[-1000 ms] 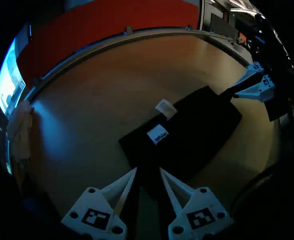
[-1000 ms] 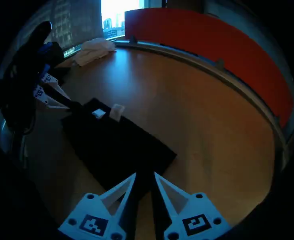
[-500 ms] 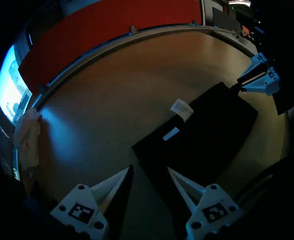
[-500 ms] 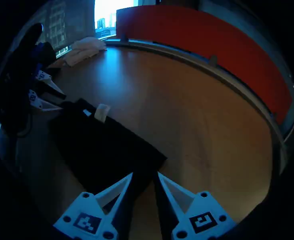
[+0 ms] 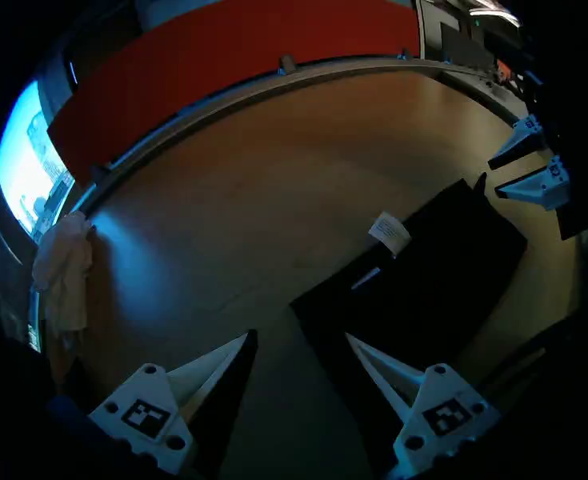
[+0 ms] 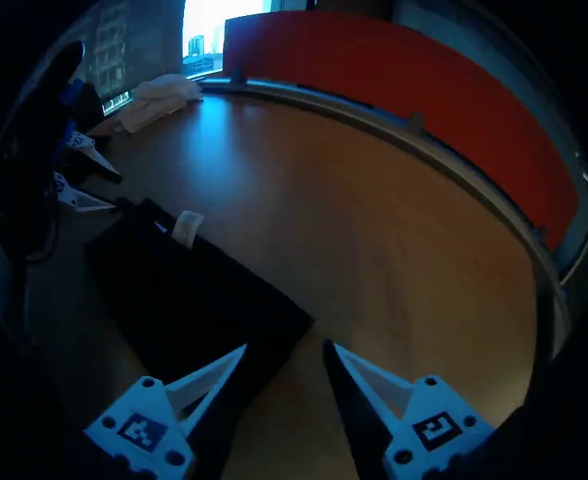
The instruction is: Fold towel
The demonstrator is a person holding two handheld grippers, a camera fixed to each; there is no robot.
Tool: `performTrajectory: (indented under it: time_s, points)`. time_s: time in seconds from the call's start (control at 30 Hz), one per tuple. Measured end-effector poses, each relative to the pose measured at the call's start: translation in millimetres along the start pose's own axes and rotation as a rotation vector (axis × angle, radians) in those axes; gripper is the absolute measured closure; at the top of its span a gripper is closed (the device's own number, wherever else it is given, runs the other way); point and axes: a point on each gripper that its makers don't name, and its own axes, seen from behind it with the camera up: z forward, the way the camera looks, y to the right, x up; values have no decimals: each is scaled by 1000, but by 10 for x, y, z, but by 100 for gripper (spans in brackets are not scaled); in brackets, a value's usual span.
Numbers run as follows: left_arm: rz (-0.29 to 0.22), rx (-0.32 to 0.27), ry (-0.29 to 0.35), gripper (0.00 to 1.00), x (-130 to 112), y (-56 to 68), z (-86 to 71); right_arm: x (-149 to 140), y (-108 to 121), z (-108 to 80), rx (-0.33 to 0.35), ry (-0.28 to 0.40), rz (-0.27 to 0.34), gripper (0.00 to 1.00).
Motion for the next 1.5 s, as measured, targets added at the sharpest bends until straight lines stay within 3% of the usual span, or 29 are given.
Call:
performTrajectory:
  time_s: [0.4,0.6,0.97,1.3,1.5]
  points:
    - [-34,7,-5,30,-72,-85,-98,-20,-33,-84,6,16,26,34]
    - [-60,-6,-2,30,-137,-83,-193,-57,-86,-167,5,27,49,25]
    - [-82,-26,-7,30,-378,5,-381,-180,-207,-390,-8,40,92,25]
    - [-120,-49,-3,30,-640,148,-641,-372,-331,-653,-24,47,91,25]
    - [-149,-54,3,30,-728,184,-727,-464,-374,-718,-23,42,84,25]
